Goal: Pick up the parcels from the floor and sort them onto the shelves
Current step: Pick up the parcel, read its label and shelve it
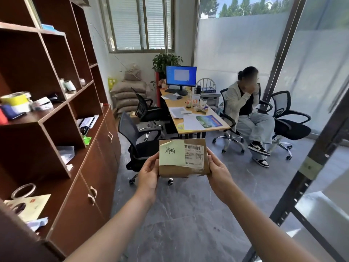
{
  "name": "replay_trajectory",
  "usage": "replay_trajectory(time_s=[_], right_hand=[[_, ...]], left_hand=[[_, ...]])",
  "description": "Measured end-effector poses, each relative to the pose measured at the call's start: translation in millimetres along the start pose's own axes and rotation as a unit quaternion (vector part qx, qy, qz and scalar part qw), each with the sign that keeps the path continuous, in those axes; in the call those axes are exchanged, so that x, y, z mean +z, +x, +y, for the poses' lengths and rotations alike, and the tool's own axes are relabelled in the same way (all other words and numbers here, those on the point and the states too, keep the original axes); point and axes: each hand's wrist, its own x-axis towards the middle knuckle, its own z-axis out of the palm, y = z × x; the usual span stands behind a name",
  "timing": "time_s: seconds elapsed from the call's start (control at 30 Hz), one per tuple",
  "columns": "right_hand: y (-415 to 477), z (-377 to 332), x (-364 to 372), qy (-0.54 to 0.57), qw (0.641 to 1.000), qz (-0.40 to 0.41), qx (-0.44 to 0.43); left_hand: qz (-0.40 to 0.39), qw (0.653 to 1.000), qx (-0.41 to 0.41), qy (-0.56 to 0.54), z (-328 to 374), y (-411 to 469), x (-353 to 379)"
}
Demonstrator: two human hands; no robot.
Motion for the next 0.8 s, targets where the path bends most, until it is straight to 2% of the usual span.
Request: replay_trajectory(time_s=[0.43, 0.8], right_hand=[[121, -42, -56, 0.027, 1.000, -0.002, -0.008], [140, -43, -125, 0.019, 0.997, 0.067, -0.019]], left_hand=[[-0.009, 1.000, -0.004, 0.010, -1, 99, 92], [-0.063, 0.997, -0.045, 0.010, -52, 138, 152]])
